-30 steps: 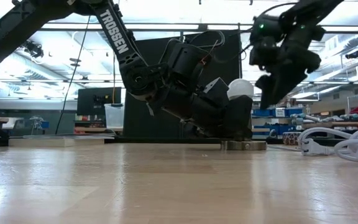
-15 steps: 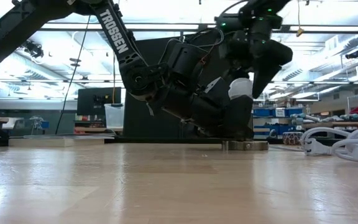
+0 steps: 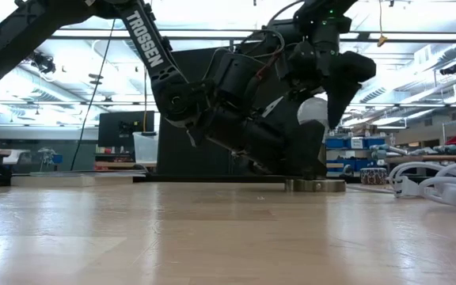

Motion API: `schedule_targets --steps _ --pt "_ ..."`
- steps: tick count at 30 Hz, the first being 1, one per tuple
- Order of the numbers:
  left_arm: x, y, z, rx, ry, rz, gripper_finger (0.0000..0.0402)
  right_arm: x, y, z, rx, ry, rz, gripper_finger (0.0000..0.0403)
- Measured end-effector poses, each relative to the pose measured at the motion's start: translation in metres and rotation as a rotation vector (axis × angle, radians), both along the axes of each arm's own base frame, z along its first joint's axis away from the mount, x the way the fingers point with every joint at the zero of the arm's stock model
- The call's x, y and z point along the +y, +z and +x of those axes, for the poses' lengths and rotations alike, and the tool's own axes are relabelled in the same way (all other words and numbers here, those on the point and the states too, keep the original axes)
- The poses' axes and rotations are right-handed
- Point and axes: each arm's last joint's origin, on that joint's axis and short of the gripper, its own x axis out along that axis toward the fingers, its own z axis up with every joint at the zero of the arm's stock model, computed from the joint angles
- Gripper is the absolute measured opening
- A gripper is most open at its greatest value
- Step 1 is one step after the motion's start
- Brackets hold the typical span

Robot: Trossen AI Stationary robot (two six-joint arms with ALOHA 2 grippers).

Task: Screw lightbulb
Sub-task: Insert the white lightbulb into the lamp

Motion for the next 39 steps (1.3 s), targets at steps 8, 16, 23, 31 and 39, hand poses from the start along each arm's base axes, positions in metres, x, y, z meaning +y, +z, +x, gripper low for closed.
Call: schedule_targets --steps 8,16,23,31,39 --pt "0.011 -0.001 -0.002 -0.005 0.079 -0.013 0.0178 -0.003 0.000 -0.020 0.172 -0.110 0.145 0.0312" --pt "0.013 -0.001 -0.002 0.000 0.045 -0.005 0.0178 -0.022 0.002 -0.024 0.150 -0.169 0.039 0.0309" --pt "0.004 0.000 0.000 0.012 -0.045 0.019 0.0178 -0.035 0.002 -0.020 0.053 -0.189 0.037 0.0309" --pt "0.003 0.000 0.000 0.015 -0.086 0.033 0.0178 -0.012 0.002 -0.007 -0.009 0.007 0.032 0.0318" --pt "0.002 0.000 0.000 0.013 -0.124 0.023 0.0178 -0.006 0.003 0.001 -0.064 0.081 -0.038 0.0343"
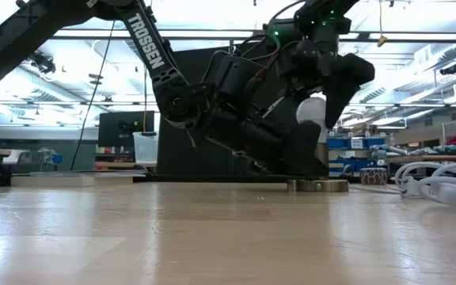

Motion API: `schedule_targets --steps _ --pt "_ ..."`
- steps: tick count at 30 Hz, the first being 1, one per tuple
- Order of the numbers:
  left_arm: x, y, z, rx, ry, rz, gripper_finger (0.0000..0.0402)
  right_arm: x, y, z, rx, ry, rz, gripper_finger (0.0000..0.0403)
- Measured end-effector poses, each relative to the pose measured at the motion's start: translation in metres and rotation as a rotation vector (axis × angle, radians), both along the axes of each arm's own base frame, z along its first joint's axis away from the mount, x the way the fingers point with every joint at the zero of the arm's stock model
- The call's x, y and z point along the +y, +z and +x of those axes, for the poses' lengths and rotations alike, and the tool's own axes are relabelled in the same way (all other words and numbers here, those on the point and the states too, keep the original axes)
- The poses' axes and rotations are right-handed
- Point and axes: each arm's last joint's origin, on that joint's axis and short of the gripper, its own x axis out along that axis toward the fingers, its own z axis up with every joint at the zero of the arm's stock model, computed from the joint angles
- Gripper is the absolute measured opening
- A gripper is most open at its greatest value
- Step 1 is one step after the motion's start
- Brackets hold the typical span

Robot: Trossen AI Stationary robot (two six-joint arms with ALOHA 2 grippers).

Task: Screw lightbulb
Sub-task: Insert the white lightbulb into the lamp

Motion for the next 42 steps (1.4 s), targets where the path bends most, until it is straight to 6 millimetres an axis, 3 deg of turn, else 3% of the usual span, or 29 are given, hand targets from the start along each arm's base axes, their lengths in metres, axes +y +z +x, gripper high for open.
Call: schedule_targets --steps 14,31,42 --pt "0.000 0.000 0.000 -0.005 -0.015 0.013 0.0178 0.018 0.007 0.010 -0.043 0.109 -0.022 0.0350" --pt "0.000 0.001 0.001 -0.008 -0.018 0.024 0.0178 0.024 0.006 0.012 -0.038 0.261 -0.102 0.0316" --pt "0.000 0.001 0.000 -0.005 0.004 0.022 0.0178 0.015 0.004 -0.002 0.091 0.050 -0.036 0.0309"
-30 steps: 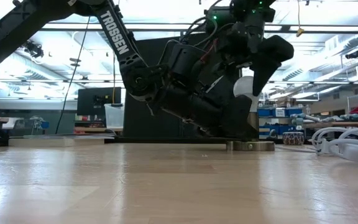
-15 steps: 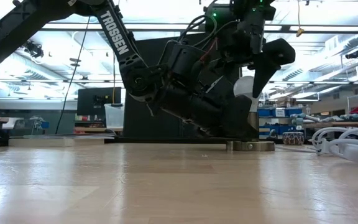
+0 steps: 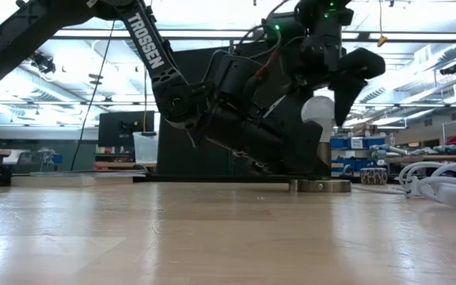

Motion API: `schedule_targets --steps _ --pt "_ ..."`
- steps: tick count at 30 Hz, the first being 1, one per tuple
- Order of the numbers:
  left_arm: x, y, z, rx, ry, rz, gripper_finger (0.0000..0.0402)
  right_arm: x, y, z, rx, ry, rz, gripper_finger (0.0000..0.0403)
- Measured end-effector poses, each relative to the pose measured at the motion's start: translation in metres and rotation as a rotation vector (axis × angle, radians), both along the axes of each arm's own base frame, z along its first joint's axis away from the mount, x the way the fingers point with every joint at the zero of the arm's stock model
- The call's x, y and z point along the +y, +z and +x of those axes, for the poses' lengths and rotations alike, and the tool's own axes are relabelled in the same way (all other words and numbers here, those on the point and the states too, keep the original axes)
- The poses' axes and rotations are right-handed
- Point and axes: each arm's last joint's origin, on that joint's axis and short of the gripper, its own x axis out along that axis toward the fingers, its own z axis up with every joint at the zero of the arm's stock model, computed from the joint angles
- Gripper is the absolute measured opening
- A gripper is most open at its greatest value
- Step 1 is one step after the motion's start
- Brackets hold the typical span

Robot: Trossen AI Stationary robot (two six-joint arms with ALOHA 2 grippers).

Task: Screw lightbulb
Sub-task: Insert the white lightbulb into the lamp

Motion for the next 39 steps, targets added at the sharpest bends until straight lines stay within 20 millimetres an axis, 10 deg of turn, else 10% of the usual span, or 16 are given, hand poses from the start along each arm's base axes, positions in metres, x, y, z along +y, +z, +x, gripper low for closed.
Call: schedule_targets --steps 22,39 --pt "0.004 0.001 0.000 -0.011 0.033 -0.015 0.0178 -0.038 -0.034 -0.042 -0.003 -0.384 0.316 0.0308" --pt "0.004 0.001 0.000 -0.011 0.018 -0.014 0.0178 -0.002 -0.080 -0.064 -0.799 -0.371 0.326 0.0308"
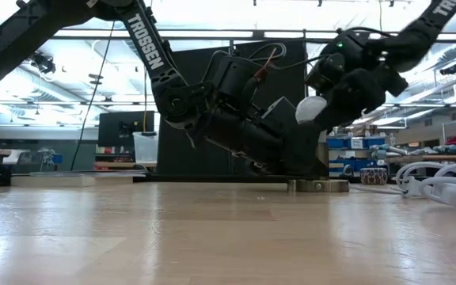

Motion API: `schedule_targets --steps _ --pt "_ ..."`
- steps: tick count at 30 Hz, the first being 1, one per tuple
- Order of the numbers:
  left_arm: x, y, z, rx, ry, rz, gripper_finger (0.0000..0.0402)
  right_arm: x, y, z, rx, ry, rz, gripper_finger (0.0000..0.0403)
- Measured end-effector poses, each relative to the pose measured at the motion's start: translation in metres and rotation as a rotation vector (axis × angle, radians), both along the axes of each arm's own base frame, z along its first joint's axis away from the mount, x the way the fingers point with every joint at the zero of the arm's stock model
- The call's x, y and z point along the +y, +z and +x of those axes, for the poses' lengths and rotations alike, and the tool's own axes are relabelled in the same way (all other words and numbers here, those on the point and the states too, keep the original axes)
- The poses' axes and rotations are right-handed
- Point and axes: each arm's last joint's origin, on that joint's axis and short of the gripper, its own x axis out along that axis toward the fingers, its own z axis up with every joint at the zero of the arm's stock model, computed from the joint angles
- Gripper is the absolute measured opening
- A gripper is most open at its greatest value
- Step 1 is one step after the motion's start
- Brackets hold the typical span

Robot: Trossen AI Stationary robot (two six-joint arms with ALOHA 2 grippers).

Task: Screw lightbulb
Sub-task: Insert the white lightbulb into the lamp

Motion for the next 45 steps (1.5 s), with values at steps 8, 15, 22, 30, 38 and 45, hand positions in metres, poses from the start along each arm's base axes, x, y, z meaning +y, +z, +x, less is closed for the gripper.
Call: schedule_targets --steps 8,15,22,30,38,45 --pt "0.000 0.000 0.000 -0.005 -0.001 -0.003 0.0178 -0.003 -0.003 -0.004 -0.088 0.007 -0.022 0.0308" --pt "0.000 0.001 0.000 -0.004 -0.022 0.010 0.0178 -0.011 -0.002 -0.009 -0.117 0.060 0.003 0.0308" --pt "0.000 0.001 0.000 -0.004 -0.034 0.011 0.0178 -0.009 -0.007 -0.012 -0.104 0.088 -0.044 0.0307" --pt "0.000 0.000 0.000 -0.006 -0.020 0.003 0.0178 -0.008 -0.012 -0.015 -0.089 0.031 -0.042 0.0234" --pt "0.000 0.002 0.001 -0.019 -0.019 -0.006 0.0178 -0.007 -0.012 -0.014 -0.094 0.014 -0.040 0.0169" --pt "0.000 0.002 0.001 -0.023 -0.001 -0.019 0.0178 -0.007 -0.012 -0.014 -0.082 -0.022 0.005 0.0191"
